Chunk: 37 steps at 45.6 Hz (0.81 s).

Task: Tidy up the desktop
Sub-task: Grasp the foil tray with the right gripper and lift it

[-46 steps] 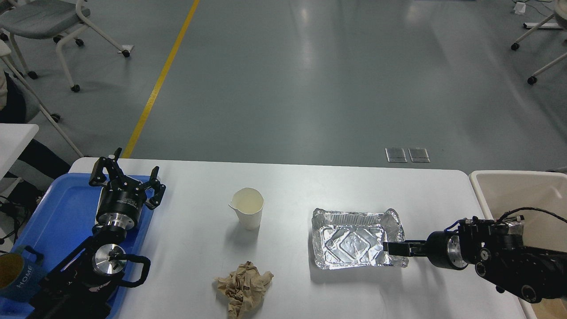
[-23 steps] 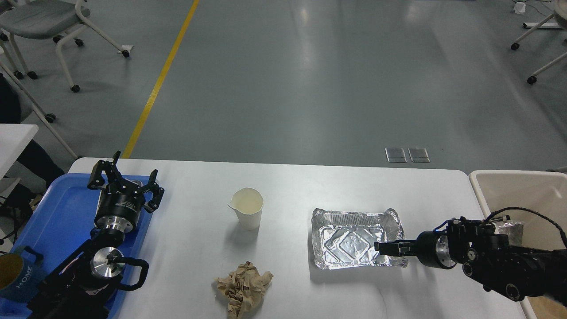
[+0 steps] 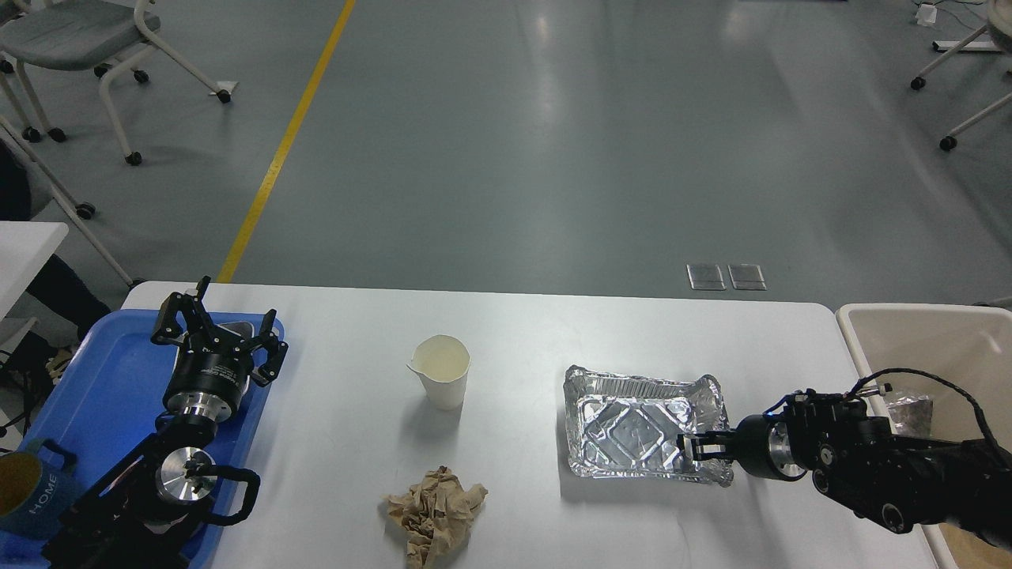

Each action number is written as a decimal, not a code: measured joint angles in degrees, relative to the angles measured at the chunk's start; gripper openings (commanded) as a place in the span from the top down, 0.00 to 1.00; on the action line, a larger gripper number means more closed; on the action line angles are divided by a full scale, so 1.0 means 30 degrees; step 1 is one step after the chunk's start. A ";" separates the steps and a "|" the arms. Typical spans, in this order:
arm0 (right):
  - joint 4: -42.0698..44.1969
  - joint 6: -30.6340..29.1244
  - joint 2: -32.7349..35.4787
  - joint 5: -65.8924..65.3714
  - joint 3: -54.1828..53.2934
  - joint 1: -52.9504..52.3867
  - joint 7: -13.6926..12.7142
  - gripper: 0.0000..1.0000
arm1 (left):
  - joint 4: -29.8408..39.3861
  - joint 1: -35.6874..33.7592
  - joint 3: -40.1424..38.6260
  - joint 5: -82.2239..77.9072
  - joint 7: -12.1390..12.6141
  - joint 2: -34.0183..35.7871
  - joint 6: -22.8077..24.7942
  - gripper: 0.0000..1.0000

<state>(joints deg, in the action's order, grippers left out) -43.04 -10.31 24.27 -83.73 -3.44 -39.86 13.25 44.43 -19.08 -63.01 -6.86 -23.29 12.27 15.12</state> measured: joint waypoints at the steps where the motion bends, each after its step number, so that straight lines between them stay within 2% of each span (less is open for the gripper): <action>1: -0.0015 -0.0017 -0.0006 0.0010 0.0014 -0.0037 0.0006 1.00 | 0.0000 0.0002 0.0000 0.0000 0.0000 -0.0005 0.0000 0.04; 14: -0.0241 -0.0323 0.0086 0.0279 0.0115 -0.0803 0.0337 1.00 | 0.0002 0.0010 0.0025 0.0000 0.0000 -0.0059 0.0000 0.04; 28: -0.0445 -0.1708 0.0341 0.1013 0.0152 -0.1953 0.0585 1.00 | 0.0012 0.0178 0.0064 0.0000 0.0035 -0.0187 0.0000 0.04; 37: -0.1270 -0.2962 0.1412 0.2022 0.0210 -0.2831 0.0622 1.00 | 0.0012 0.0186 0.0085 -0.0014 0.0081 -0.0289 0.0000 0.04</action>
<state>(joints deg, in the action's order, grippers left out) -46.85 -19.20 28.51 -77.66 -2.81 -48.35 15.12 44.47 -18.53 -62.75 -6.90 -23.05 11.40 15.12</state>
